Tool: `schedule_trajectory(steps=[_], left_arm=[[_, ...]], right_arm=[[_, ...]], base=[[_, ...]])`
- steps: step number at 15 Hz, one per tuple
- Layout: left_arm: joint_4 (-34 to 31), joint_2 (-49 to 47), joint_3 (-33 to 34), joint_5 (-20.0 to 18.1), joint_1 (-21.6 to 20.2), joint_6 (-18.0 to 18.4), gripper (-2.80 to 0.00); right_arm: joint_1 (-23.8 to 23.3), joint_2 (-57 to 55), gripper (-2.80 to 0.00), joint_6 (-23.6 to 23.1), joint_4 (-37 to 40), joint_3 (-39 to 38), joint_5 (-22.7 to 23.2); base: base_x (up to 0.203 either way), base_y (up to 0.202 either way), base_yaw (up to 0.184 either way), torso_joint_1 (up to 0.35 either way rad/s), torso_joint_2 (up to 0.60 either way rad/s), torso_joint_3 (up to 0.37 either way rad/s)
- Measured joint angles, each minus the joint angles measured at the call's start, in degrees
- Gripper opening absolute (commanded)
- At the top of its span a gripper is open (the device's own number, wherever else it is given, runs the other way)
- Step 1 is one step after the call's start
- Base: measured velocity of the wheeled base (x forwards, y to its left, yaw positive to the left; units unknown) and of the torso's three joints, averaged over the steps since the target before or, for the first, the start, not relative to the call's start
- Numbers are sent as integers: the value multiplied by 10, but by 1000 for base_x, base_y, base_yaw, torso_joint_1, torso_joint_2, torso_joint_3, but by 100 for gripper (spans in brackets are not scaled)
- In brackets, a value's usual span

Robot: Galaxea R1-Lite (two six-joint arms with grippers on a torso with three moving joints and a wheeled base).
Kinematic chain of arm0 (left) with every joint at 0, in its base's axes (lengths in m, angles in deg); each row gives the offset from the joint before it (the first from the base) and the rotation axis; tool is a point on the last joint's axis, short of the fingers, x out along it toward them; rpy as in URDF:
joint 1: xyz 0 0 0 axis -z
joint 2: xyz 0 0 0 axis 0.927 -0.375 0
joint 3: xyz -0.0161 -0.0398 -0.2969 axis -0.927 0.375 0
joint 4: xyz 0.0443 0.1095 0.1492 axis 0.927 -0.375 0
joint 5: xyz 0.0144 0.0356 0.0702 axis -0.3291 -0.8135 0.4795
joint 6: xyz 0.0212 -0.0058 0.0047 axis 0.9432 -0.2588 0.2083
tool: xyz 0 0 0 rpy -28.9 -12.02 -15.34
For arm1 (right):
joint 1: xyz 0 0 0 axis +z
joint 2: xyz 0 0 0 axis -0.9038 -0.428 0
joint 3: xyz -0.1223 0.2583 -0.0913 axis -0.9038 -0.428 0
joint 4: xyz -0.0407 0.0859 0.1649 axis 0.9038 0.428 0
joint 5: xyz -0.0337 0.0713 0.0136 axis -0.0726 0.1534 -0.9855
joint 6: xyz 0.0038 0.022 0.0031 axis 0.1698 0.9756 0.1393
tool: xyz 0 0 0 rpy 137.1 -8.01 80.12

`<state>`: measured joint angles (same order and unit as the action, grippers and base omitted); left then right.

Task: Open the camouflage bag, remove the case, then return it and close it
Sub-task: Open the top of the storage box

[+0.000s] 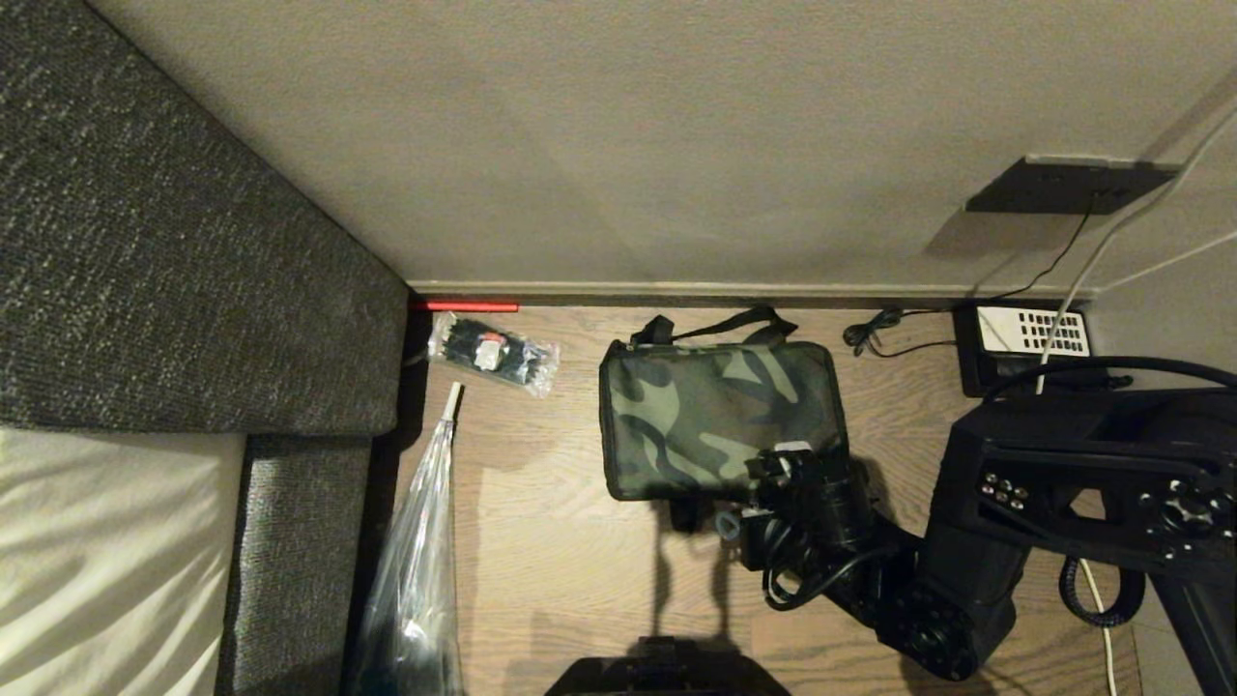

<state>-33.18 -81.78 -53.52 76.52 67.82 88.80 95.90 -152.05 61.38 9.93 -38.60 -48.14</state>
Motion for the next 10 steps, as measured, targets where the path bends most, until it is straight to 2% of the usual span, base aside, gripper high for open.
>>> schedule_trajectory(steps=[10], left_arm=[[0, 0, 0, 0, 0, 0, -280]], right_arm=[[-18, -1, -280, -32, -5, -13, -3]], base=[[0, 0, 0, 0, 0, 0]])
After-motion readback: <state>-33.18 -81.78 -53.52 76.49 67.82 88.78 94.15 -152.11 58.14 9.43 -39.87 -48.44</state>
